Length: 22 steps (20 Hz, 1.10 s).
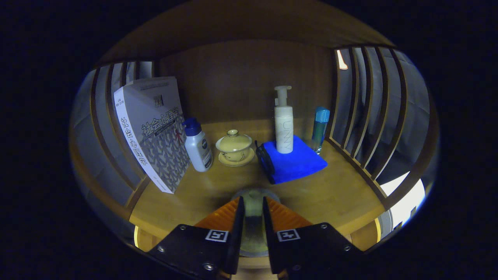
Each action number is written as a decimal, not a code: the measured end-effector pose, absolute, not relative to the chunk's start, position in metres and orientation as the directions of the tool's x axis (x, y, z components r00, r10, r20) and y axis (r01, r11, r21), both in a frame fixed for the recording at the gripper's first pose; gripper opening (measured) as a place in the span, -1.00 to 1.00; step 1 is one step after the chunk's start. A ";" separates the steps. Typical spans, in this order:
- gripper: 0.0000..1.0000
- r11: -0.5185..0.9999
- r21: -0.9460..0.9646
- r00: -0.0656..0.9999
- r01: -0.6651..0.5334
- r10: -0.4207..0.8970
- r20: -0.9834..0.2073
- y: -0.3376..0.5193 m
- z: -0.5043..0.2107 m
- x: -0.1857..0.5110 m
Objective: Pull open the drawer, take out the items inside it, and place them on the countertop above the cabinet.
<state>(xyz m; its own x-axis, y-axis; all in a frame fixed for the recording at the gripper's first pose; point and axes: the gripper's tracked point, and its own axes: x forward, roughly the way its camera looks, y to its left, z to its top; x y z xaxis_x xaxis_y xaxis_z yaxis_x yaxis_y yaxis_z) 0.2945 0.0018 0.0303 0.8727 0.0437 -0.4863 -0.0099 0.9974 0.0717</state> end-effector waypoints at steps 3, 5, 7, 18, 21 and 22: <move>0.53 0.994 0.108 0.897 -0.001 0.048 -0.439 0.000 0.042 0.291; 0.81 0.989 0.148 0.914 0.000 0.060 -0.401 -0.001 0.055 0.280; 0.88 0.988 0.155 0.932 0.008 0.049 -0.360 -0.007 0.068 0.264; 0.88 0.997 0.073 0.984 0.037 -0.023 -0.175 -0.027 0.096 0.162; 0.88 0.998 0.058 0.992 0.021 -0.014 -0.126 -0.021 0.094 0.139; 0.87 0.999 0.048 0.994 0.007 -0.001 -0.112 -0.017 0.091 0.132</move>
<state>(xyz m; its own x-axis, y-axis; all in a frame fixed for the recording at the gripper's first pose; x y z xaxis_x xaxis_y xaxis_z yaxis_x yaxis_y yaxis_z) 0.1322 -0.0166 0.0914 0.9937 -0.0014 -0.1121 0.0067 0.9988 0.0476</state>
